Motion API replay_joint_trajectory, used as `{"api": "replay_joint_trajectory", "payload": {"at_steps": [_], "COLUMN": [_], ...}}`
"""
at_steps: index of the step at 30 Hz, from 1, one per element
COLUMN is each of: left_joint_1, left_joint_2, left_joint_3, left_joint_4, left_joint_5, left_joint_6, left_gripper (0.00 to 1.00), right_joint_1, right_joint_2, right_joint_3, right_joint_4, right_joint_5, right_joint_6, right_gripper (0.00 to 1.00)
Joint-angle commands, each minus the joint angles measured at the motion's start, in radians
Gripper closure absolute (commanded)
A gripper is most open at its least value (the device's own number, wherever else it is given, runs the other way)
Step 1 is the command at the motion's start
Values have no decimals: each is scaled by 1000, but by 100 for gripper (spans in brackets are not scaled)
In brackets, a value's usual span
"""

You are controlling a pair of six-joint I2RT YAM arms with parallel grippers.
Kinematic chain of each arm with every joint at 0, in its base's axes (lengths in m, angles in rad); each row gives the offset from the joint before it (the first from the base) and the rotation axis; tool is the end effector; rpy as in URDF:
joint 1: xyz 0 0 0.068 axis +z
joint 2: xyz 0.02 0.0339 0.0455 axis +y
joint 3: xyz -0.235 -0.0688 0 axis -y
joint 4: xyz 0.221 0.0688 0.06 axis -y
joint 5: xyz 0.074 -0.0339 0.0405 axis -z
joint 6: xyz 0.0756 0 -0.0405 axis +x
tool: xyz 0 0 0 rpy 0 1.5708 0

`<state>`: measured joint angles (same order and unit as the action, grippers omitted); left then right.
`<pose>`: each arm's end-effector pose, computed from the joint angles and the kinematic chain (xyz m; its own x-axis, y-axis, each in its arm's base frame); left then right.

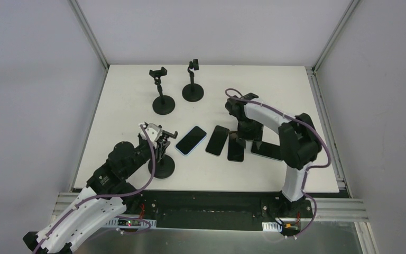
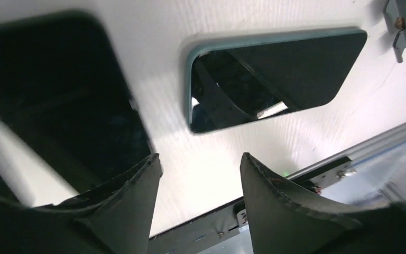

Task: Remove the phone from the phone stand
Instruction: Place the phone at the center of the board, then place the phone stand at the center of the board.

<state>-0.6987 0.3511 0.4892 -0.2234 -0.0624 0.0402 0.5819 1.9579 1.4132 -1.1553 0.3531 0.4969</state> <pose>0.1247 -0.0986 0.2714 -0.0413 0.0871 -0.9953 0.5965 0.8013 0.0454 0.2735 0.1486 0.1242 -0.9918 -0.1171 -0.0502 -0.0911 0.9274 -0.3629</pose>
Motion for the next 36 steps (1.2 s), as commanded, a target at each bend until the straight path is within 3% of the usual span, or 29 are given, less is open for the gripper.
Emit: {"api": "replay_joint_trajectory", "payload": {"at_steps": [1, 4, 7, 14, 18, 22, 25, 33, 36], "left_joint_1": [7, 16, 56, 279, 424, 533, 619, 725, 753], "left_joint_2": [60, 103, 136, 271, 366, 462, 538, 712, 750], "left_joint_3": [110, 120, 109, 144, 157, 162, 191, 236, 233], "left_joint_4": [154, 234, 328, 481, 560, 660, 697, 764, 779], "left_joint_5": [-36, -97, -115, 28, 104, 26, 56, 87, 85], "left_joint_6": [56, 77, 94, 38, -11, -37, -95, -104, -119], "left_gripper": [100, 100, 100, 100, 100, 100, 100, 99, 83], "right_joint_1": [3, 4, 25, 116, 160, 176, 177, 195, 207], "right_joint_2": [-239, -341, -436, -627, -681, -724, -744, -846, -892], "right_joint_3": [-29, -64, -137, -305, -323, -344, -361, -433, -464], "right_joint_4": [60, 100, 153, 267, 278, 288, 285, 316, 324], "right_joint_5": [-123, -172, -179, -166, -147, -116, -82, 32, 78], "right_joint_6": [-16, -6, 49, 107, 112, 124, 140, 201, 207], "right_gripper": [40, 35, 24, 13, 12, 12, 12, 12, 12]}}
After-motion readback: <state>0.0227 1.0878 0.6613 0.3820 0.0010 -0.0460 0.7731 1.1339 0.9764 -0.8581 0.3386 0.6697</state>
